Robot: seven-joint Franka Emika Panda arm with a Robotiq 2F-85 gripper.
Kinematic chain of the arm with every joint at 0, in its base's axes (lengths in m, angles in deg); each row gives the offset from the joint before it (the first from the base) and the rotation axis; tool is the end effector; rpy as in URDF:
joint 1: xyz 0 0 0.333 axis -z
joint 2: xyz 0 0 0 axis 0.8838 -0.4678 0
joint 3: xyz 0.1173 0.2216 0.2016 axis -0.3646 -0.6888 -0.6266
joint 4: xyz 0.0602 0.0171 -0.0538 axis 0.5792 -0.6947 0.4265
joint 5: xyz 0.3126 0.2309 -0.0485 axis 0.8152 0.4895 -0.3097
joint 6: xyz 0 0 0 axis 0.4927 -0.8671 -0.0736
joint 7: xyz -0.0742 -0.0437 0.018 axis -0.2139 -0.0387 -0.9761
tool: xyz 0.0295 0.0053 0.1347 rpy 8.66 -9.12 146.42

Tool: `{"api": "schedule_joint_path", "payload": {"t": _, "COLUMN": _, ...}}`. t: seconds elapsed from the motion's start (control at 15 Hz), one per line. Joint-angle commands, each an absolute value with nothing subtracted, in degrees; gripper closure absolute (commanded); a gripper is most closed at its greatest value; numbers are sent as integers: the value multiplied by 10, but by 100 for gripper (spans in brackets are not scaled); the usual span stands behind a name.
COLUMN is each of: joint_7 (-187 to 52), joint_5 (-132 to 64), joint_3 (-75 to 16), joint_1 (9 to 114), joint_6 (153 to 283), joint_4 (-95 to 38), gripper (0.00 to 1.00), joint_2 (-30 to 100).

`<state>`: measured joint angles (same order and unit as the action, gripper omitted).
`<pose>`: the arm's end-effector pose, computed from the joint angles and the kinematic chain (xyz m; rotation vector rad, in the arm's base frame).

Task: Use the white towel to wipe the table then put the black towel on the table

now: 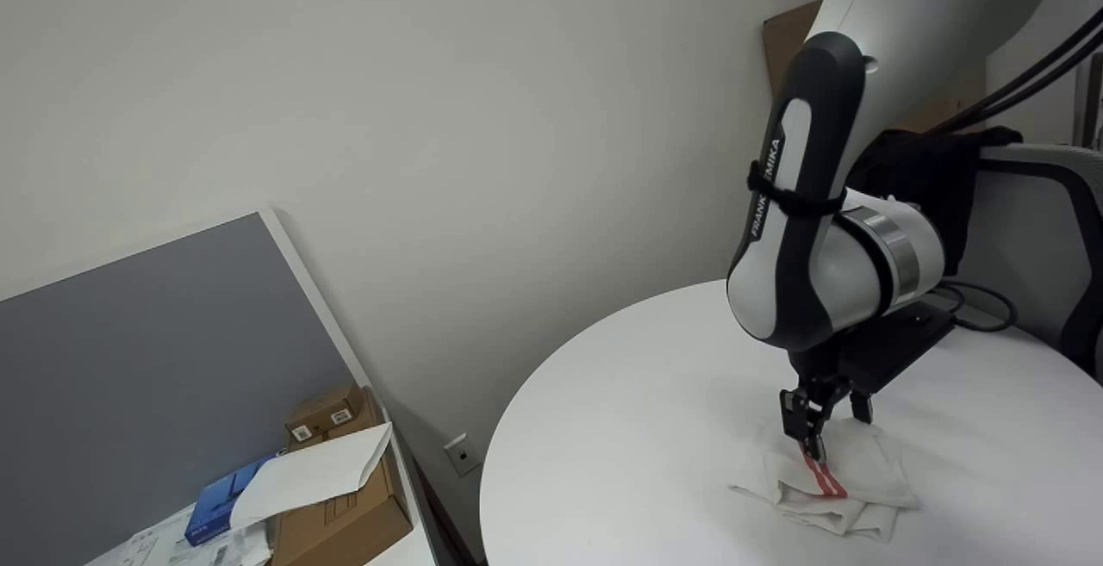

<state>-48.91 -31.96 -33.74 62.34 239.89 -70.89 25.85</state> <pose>0.4983 0.0036 0.1127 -3.1057 -0.4117 0.1078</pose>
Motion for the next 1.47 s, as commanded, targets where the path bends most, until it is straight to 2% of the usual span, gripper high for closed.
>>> {"api": "schedule_joint_path", "payload": {"t": 0.0, "joint_7": -523, "joint_5": -355, "joint_3": -326, "joint_1": 614, "joint_6": 2405, "joint_4": -681, "gripper": 0, "joint_2": 210}}
{"api": "schedule_joint_path", "payload": {"t": 0.07, "joint_7": -528, "joint_5": -360, "joint_3": -324, "joint_1": 614, "joint_6": 2405, "joint_4": -678, "gripper": 8, "joint_2": 201}}
{"api": "schedule_joint_path", "payload": {"t": 0.13, "joint_7": -530, "joint_5": -363, "joint_3": -325, "joint_1": 615, "joint_6": 2404, "joint_4": -675, "gripper": 26, "joint_2": 194}}
{"api": "schedule_joint_path", "payload": {"t": 0.67, "joint_7": -534, "joint_5": -383, "joint_3": -327, "joint_1": 607, "joint_6": 2421, "joint_4": -678, "gripper": 87, "joint_2": 183}}
{"api": "schedule_joint_path", "payload": {"t": 0.8, "joint_7": -526, "joint_5": -376, "joint_3": -339, "joint_1": 612, "joint_6": 2417, "joint_4": -682, "gripper": 99, "joint_2": 189}}
{"api": "schedule_joint_path", "payload": {"t": 1.2, "joint_7": -520, "joint_5": -381, "joint_3": -360, "joint_1": 595, "joint_6": 2416, "joint_4": -682, "gripper": 99, "joint_2": 178}}
{"api": "schedule_joint_path", "payload": {"t": 1.4, "joint_7": -503, "joint_5": -375, "joint_3": -356, "joint_1": 619, "joint_6": 2421, "joint_4": -678, "gripper": 98, "joint_2": 169}}
